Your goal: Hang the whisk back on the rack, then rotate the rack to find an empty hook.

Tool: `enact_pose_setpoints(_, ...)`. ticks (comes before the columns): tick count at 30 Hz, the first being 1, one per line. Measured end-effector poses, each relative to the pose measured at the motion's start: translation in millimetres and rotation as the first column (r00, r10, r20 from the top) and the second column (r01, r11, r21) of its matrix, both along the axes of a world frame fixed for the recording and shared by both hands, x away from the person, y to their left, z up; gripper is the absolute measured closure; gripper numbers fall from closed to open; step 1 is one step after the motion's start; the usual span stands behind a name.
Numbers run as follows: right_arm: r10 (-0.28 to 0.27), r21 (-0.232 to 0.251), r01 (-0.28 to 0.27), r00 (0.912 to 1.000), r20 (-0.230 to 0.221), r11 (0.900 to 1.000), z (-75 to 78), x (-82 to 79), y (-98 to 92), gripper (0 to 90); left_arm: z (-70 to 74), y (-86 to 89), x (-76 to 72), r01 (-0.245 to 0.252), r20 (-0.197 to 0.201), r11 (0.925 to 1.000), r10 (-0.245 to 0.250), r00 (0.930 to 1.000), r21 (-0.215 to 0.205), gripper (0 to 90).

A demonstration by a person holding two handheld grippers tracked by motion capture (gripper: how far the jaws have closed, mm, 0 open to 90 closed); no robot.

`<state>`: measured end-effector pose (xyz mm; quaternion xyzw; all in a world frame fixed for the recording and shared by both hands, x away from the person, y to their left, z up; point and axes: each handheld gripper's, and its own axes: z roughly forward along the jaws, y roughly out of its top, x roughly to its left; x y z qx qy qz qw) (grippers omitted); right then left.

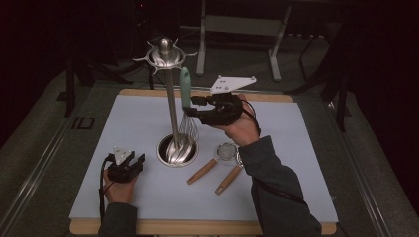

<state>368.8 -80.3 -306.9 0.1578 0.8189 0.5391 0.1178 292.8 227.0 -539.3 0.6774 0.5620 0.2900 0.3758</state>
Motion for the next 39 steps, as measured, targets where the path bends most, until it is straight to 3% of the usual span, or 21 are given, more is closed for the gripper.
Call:
enact_pose_setpoints(7, -0.023, -0.094, 0.025, 0.9995, 0.024, 0.995, -2.8, -3.4, -8.6, 50.9, 0.1, 0.0, -0.1, -0.001, 0.000, 1.0000, 0.001, 1.0000, 0.001, 57.9)
enact_pose_setpoints(14, -0.064, -0.112, 0.065, 0.9979, 0.013, 0.992, -8.8, -3.2, -21.7, 46.5, 0.5, -0.1, -1.2, -0.009, 0.010, 1.0000, 0.009, 0.9999, 0.003, 58.6)
enact_pose_setpoints(20, -0.101, -0.140, 0.099, 0.9949, -0.001, 0.985, -23.2, -4.3, -45.8, 45.6, 8.6, -1.0, -6.3, 0.009, 0.078, 0.9993, -0.006, 0.9969, -0.036, 64.6)
enact_pose_setpoints(21, -0.109, -0.147, 0.108, 0.9940, -0.002, 0.983, -26.1, -4.5, -49.6, 45.4, 15.8, -2.6, -10.0, 0.027, 0.132, 0.9980, -0.019, 0.9910, -0.058, 66.6)
enact_pose_setpoints(22, -0.109, -0.147, 0.108, 0.9940, -0.002, 0.983, -26.1, -4.5, -49.6, 45.4, 15.8, -2.6, -10.0, 0.027, 0.132, 0.9980, -0.019, 0.9910, -0.058, 68.5)
enact_pose_setpoints(23, -0.132, -0.152, 0.129, 0.9912, -0.010, 0.980, -32.6, -5.2, -57.6, 44.9, 21.5, -4.5, -12.6, 0.054, 0.183, 0.9966, -0.041, 0.9822, -0.063, 71.1)
enact_pose_setpoints(24, -0.132, -0.152, 0.129, 0.9912, -0.010, 0.980, -32.6, -5.2, -57.6, 44.9, 21.5, -4.5, -12.6, 0.054, 0.183, 0.9966, -0.041, 0.9822, -0.063, 73.4)
enact_pose_setpoints(25, -0.157, -0.155, 0.152, 0.9875, -0.017, 0.976, -41.5, -5.9, -65.9, 44.5, 25.8, -6.0, -13.9, 0.064, 0.218, 0.9960, -0.048, 0.9747, -0.063, 77.0)
enact_pose_setpoints(26, -0.157, -0.155, 0.152, 0.9875, -0.017, 0.976, -41.5, -5.9, -65.9, 44.5, 25.8, -6.0, -13.9, 0.064, 0.218, 0.9960, -0.048, 0.9747, -0.063, 79.7)
enact_pose_setpoints(27, -0.179, -0.171, 0.173, 0.9836, -0.021, 0.970, -49.0, -6.3, -71.0, 44.2, 30.8, -7.0, -15.6, 0.074, 0.258, 0.9941, -0.051, 0.9648, -0.079, 82.5)
enact_pose_setpoints(28, -0.192, -0.184, 0.186, 0.9812, -0.015, 0.965, -53.6, -6.0, -73.9, 44.1, 30.8, -7.0, -15.6, 0.074, 0.258, 0.9941, -0.051, 0.9648, -0.079, 85.1)
enact_pose_setpoints(29, -0.207, -0.194, 0.200, 0.9782, -0.018, 0.961, -58.3, -5.7, -76.6, 44.0, 37.4, -8.0, -17.0, 0.095, 0.308, 0.9891, -0.056, 0.9498, -0.113, 87.8)
enact_pose_setpoints(30, -0.218, -0.203, 0.209, 0.9758, -0.021, 0.957, -62.9, -5.2, -79.6, 43.9, 37.4, -8.0, -17.0, 0.095, 0.308, 0.9891, -0.056, 0.9498, -0.113, 89.5)
enact_pose_setpoints(31, -0.228, -0.209, 0.218, 0.9734, -0.026, 0.953, -67.6, -4.8, -82.7, 43.9, 46.1, -10.7, -17.4, 0.123, 0.361, 0.9821, -0.065, 0.9304, -0.142, 89.6)
enact_pose_setpoints(32, -0.228, -0.209, 0.218, 0.9734, -0.026, 0.953, -67.6, -4.8, -82.7, 43.9, 46.1, -10.7, -17.4, 0.123, 0.361, 0.9821, -0.065, 0.9304, -0.142, 89.7)
enact_pose_setpoints(34, -0.253, -0.226, 0.241, 0.9670, -0.028, 0.944, -81.8, -4.5, -93.3, 43.3, 57.5, -14.9, -18.4, 0.147, 0.420, 0.9786, -0.074, 0.9046, -0.144, 89.7)
enact_pose_setpoints(35, -0.266, -0.231, 0.253, 0.9637, -0.027, 0.940, -87.3, -4.9, -97.4, 43.3, 70.0, -19.2, -18.9, 0.176, 0.482, 0.9717, -0.080, 0.8724, -0.157, 89.7)
enact_pose_setpoints(36, -0.266, -0.231, 0.253, 0.9637, -0.027, 0.940, -87.3, -4.9, -97.4, 43.3, 70.0, -19.2, -18.9, 0.176, 0.482, 0.9717, -0.080, 0.8724, -0.157, 89.7)
enact_pose_setpoints(37, -0.296, -0.230, 0.278, 0.9541, -0.046, 0.932, -99.6, -6.7, -107.0, 43.3, 82.8, -23.4, -18.3, 0.197, 0.537, 0.9660, -0.078, 0.8401, -0.168, 89.7)
enact_pose_setpoints(38, -0.296, -0.230, 0.278, 0.9541, -0.046, 0.932, -99.6, -6.7, -107.0, 43.3, 82.8, -23.4, -18.3, 0.197, 0.537, 0.9660, -0.078, 0.8401, -0.168, 89.7)
enact_pose_setpoints(39, -0.324, -0.220, 0.302, 0.9436, -0.069, 0.928, -112.1, -8.4, -117.4, 43.4, 94.3, -26.2, -16.8, 0.211, 0.581, 0.9602, -0.067, 0.8109, -0.183, 89.6)
